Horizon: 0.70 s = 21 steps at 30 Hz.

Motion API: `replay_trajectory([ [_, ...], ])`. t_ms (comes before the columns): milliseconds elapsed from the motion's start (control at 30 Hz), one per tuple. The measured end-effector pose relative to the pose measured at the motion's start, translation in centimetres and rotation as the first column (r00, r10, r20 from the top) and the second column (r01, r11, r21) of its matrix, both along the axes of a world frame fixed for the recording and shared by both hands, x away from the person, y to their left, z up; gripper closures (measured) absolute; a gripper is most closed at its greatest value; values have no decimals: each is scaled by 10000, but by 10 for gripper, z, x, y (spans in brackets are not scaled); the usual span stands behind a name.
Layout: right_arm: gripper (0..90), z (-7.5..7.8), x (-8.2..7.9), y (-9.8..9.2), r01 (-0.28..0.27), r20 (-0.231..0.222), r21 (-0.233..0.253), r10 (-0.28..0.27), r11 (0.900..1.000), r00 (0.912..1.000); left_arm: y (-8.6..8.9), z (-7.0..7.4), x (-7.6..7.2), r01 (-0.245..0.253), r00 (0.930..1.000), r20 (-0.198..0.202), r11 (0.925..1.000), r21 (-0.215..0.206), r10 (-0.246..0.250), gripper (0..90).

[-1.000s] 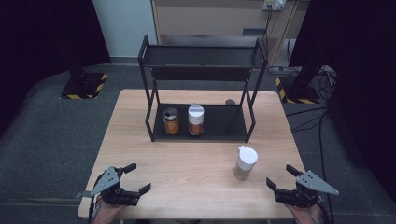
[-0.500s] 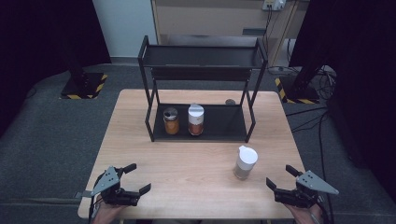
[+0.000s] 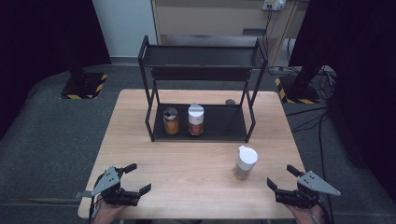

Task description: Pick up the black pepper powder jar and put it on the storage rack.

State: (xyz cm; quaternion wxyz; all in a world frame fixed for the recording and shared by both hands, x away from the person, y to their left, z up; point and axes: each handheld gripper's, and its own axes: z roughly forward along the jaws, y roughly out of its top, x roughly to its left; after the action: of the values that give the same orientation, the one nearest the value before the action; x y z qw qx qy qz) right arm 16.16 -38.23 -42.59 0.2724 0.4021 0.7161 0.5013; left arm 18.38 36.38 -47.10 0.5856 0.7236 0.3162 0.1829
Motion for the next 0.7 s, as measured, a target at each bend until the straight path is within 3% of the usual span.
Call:
replay_trajectory([
  [333,75,2,-1,-1,103,-39,132,-102,9999,9999,0,0,0,12,10000,-18,10000,1,-12,27],
  [700,74,21,1,2,169,-41,236,-168,9996,9999,0,0,0,0,10000,-40,10000,6,0,26],
])
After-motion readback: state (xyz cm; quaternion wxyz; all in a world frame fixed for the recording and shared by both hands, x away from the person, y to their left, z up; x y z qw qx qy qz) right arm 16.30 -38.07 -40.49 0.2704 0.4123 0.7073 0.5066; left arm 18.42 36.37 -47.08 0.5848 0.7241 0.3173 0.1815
